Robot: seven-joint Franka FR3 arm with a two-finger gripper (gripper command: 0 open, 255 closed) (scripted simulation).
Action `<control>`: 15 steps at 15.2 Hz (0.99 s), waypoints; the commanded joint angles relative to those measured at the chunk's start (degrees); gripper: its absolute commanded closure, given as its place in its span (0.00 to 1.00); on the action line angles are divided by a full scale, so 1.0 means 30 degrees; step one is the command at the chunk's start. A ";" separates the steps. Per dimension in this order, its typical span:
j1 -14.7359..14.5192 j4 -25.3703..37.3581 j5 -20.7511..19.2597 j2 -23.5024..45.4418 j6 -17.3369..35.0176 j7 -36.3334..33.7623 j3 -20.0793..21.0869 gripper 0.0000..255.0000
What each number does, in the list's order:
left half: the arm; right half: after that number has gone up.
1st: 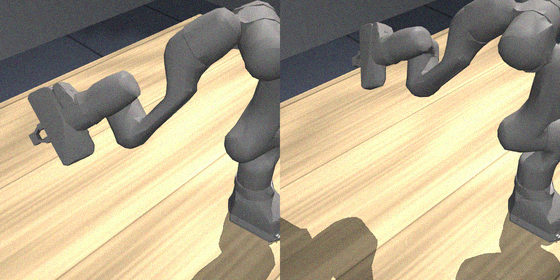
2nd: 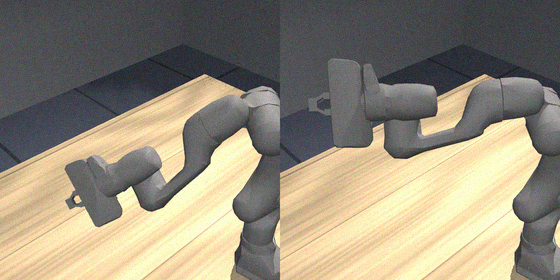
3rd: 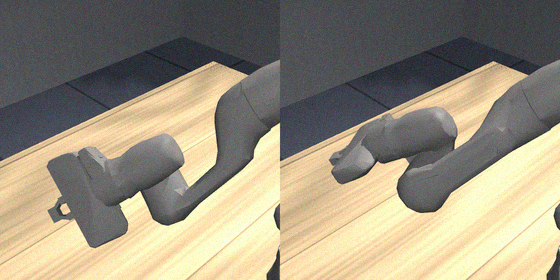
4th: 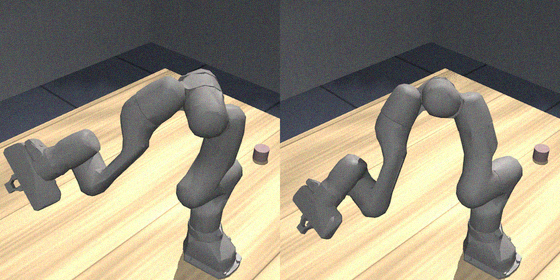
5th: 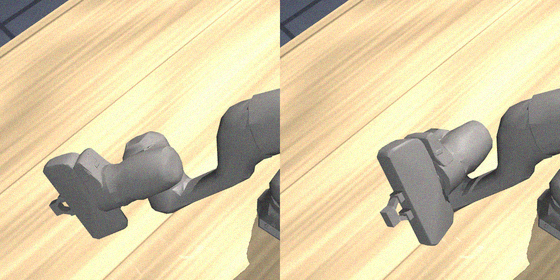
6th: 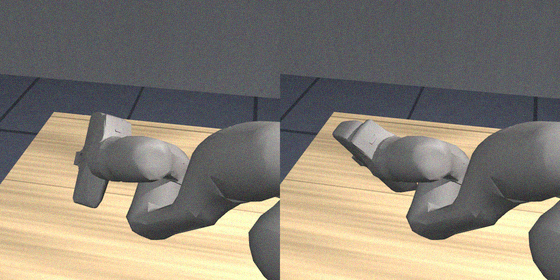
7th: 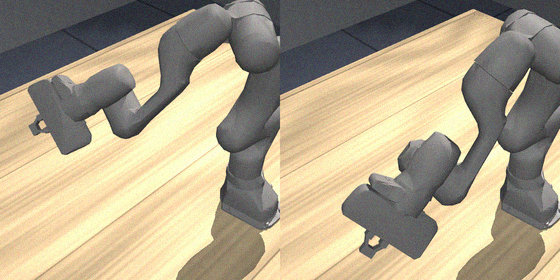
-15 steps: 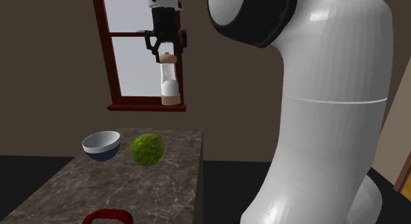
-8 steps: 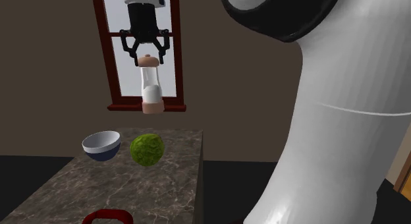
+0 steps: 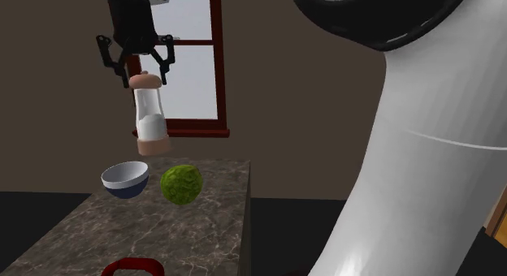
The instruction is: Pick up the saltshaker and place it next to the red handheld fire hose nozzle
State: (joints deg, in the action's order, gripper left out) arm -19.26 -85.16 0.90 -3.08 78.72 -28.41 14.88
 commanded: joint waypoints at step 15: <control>-0.3934 0.2381 -0.0286 0.2074 -0.0349 -0.8182 0.4242 1.00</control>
State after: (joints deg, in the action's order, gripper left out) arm -30.11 -78.91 0.47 2.06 77.56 -51.11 26.73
